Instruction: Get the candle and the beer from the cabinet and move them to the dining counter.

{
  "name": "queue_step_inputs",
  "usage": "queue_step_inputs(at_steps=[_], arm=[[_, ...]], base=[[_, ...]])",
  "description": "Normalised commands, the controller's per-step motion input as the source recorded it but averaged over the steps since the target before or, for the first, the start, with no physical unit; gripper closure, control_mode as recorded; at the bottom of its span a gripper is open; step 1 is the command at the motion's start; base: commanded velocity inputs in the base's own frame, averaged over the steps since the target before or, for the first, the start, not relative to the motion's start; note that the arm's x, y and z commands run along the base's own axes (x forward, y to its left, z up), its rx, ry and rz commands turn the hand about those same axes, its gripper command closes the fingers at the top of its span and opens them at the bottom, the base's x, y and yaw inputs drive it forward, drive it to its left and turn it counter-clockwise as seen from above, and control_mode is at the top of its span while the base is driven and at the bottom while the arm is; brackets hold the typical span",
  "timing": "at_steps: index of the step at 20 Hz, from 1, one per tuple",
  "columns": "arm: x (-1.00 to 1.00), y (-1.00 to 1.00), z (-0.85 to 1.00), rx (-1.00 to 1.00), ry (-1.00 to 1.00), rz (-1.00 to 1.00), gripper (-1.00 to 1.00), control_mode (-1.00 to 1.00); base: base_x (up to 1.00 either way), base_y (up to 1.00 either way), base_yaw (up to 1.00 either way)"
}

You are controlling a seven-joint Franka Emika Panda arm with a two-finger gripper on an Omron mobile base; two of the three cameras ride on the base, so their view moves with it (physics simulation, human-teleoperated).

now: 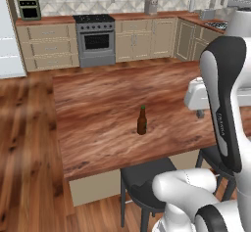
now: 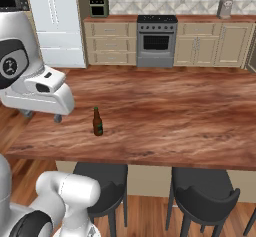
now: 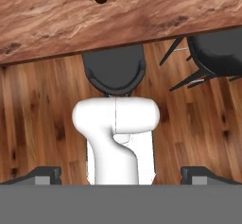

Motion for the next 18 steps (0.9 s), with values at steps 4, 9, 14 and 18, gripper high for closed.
queue_step_inputs(at_steps=[4,9,14,18], arm=[[-0.04,0.17,-0.09,-0.02,0.0,0.04,-1.0,-1.0],[0.0,0.04,0.0,0.0,0.0,0.03,-1.0,-1.0],[-0.03,0.0,0.0,0.0,0.0,0.03,-1.0,-1.0],[0.0,0.0,0.0,0.0,0.0,0.0,-1.0,1.0]], base=[[0.0,0.0,0.0],[0.0,0.0,0.0],[0.0,0.0,0.0],[-0.47,0.02,0.0]])
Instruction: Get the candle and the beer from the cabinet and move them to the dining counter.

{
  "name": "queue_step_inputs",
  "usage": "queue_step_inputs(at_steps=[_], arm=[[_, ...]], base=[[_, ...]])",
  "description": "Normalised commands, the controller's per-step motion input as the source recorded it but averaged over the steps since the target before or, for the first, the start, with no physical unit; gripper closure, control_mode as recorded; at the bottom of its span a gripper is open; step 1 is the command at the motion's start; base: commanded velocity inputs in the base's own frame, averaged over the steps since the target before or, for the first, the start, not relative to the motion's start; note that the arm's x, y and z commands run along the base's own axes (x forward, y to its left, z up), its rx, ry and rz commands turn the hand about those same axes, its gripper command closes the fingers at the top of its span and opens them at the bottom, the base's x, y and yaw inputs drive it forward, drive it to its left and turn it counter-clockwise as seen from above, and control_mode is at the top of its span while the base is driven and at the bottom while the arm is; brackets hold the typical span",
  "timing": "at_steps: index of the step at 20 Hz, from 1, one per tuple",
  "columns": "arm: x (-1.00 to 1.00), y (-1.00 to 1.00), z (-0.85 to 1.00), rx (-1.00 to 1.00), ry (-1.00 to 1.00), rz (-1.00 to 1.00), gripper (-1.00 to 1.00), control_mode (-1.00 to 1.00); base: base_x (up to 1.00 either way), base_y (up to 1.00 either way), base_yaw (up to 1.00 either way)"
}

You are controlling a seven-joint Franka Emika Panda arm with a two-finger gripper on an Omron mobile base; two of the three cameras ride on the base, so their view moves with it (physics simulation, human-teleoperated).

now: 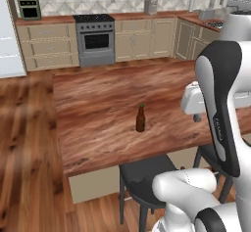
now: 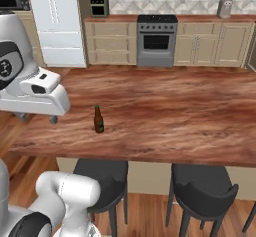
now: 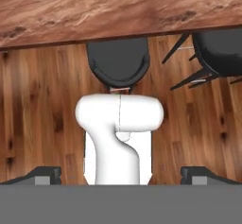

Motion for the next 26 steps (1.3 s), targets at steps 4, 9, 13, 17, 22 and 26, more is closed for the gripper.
queue_step_inputs(at_steps=[4,9,13,17,22,26], arm=[[0.0,0.0,0.0,0.0,0.0,0.0,-1.0,1.0],[0.0,0.0,0.0,0.0,0.0,0.0,-1.0,1.0],[0.0,0.0,0.0,0.0,0.0,0.0,-1.0,1.0],[0.0,0.0,0.0,0.0,0.0,0.0,-1.0,1.0],[0.0,0.0,0.0,0.0,0.0,0.0,-1.0,1.0],[0.0,0.0,0.0,0.0,0.0,0.0,-1.0,1.0]], base=[[-0.96,0.59,0.0],[-0.81,1.0,0.0],[-0.42,1.0,0.0],[-0.45,1.0,0.04],[-0.13,1.0,0.06],[0.0,1.0,0.15]])
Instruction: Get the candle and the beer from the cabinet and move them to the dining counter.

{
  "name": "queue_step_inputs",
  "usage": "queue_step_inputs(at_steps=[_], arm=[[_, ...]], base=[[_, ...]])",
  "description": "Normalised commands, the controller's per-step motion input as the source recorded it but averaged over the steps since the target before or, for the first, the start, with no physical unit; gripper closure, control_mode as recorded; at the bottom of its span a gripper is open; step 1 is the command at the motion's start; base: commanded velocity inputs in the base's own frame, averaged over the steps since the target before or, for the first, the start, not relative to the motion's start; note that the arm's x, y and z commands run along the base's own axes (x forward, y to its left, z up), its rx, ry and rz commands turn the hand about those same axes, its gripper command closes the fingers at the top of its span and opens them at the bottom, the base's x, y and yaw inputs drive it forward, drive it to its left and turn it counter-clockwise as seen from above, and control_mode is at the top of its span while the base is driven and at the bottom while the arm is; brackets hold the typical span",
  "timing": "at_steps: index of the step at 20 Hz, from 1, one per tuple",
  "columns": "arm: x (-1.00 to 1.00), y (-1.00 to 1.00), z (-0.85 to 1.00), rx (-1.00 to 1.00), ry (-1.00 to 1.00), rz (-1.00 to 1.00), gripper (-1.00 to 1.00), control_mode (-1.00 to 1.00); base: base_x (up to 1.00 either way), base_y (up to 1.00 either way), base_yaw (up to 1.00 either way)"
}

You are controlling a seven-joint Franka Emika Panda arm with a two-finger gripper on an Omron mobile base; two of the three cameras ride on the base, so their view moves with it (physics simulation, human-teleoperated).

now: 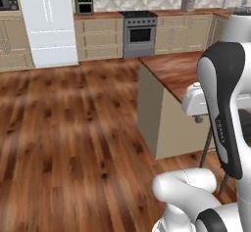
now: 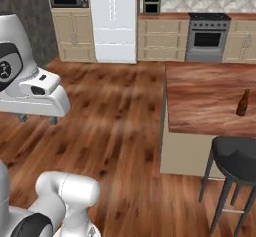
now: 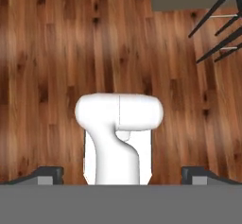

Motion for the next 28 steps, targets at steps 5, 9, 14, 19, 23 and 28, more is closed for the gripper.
queue_step_inputs(at_steps=[5,9,14,19,23,28], arm=[[0.0,0.0,0.0,0.0,0.0,0.0,-1.0,1.0],[0.0,0.0,0.0,0.0,0.0,0.0,-1.0,1.0],[0.0,0.0,0.0,0.0,0.0,0.0,-1.0,1.0],[0.0,0.0,0.0,0.0,0.0,0.0,-1.0,1.0],[0.0,0.0,0.0,0.0,0.0,0.0,-1.0,1.0],[0.0,0.0,0.0,0.0,0.0,0.0,-1.0,1.0]], base=[[0.13,1.0,0.12],[0.48,1.0,0.06],[0.99,1.0,0.0],[1.0,0.88,0.0],[1.0,0.33,0.0],[1.0,0.04,0.0]])
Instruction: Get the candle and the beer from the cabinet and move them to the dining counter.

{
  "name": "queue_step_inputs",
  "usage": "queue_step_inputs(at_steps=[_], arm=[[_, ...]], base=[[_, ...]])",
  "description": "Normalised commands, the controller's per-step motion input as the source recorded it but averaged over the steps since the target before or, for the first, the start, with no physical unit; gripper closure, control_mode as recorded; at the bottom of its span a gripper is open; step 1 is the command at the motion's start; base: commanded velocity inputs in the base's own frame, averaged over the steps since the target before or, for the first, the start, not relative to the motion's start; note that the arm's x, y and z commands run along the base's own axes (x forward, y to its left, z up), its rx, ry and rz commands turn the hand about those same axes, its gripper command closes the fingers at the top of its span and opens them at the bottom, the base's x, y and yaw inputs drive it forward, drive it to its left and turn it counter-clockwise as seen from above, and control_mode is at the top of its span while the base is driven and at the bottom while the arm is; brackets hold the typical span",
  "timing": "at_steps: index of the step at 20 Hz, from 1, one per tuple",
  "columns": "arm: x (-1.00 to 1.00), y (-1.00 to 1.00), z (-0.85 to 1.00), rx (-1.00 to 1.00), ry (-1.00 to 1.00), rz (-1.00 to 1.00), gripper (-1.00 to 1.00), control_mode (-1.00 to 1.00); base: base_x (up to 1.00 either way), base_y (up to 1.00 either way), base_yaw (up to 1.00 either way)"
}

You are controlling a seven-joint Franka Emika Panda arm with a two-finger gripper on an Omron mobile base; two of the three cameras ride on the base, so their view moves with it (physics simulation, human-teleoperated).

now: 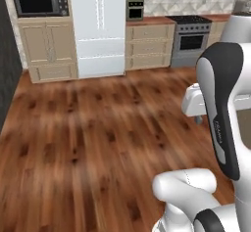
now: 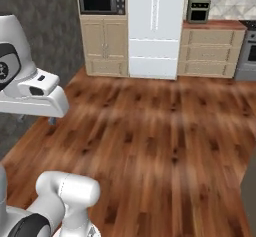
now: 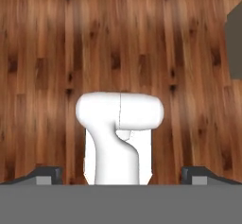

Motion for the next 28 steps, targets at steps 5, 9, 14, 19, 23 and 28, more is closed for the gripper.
queue_step_inputs(at_steps=[5,9,14,19,23,28], arm=[[0.0,0.0,0.0,0.0,0.0,0.0,-1.0,1.0],[0.0,0.0,0.0,0.0,0.0,0.0,-1.0,1.0],[0.0,0.0,0.0,0.0,0.0,0.0,-1.0,1.0],[0.0,0.0,0.0,0.0,0.0,0.0,-1.0,1.0],[0.0,0.0,0.0,0.0,0.0,0.0,-1.0,1.0],[0.0,0.0,0.0,0.0,0.0,0.0,-1.0,1.0]], base=[[1.0,-0.01,0.0],[1.0,0.0,0.0],[1.0,-0.01,0.0],[1.0,-0.01,0.0],[1.0,0.0,0.0],[1.0,-0.02,0.0]])
